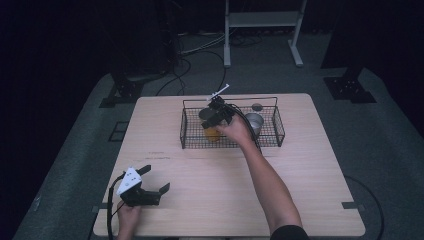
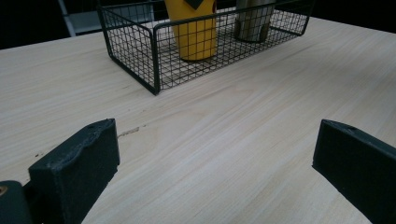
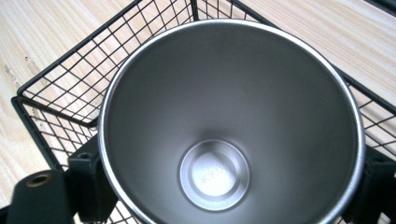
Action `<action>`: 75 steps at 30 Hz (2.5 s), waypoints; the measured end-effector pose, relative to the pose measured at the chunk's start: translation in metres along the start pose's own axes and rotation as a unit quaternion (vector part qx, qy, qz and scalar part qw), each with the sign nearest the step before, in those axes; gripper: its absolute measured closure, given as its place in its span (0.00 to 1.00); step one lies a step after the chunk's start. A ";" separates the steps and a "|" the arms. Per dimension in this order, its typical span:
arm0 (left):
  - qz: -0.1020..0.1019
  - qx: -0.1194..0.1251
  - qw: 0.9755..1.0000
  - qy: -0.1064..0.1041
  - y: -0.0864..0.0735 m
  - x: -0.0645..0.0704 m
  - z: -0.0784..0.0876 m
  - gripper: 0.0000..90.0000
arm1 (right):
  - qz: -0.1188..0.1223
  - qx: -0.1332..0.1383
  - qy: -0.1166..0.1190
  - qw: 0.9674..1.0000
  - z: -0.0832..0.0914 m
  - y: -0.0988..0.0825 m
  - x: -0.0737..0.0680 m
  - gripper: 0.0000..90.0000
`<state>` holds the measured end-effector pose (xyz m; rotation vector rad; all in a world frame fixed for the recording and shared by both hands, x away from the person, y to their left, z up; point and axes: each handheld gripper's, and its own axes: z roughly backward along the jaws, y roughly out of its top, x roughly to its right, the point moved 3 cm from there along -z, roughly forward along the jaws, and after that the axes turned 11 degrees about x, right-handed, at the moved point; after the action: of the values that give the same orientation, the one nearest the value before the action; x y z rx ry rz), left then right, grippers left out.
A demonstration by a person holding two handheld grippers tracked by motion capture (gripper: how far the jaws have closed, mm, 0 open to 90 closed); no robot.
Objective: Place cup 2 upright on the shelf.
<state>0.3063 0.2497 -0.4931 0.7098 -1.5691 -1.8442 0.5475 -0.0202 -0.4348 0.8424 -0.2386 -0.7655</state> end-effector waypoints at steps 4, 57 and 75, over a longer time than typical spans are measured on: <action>-0.002 0.000 1.000 0.000 0.000 0.000 0.000 0.00 | 0.002 0.001 0.003 1.000 0.002 -0.003 -0.003 0.11; -0.005 -0.008 1.000 0.000 0.000 0.002 -0.002 0.00 | -0.015 0.121 0.015 0.992 0.088 -0.010 0.003 0.01; -0.008 -0.008 1.000 -0.002 -0.001 0.002 -0.002 0.00 | -0.008 0.109 0.033 0.993 0.123 -0.040 0.005 0.01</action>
<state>0.3065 0.2471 -0.4941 0.7140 -1.5530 -1.8688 0.4724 -0.1124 -0.3841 1.0760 -0.2588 -0.7338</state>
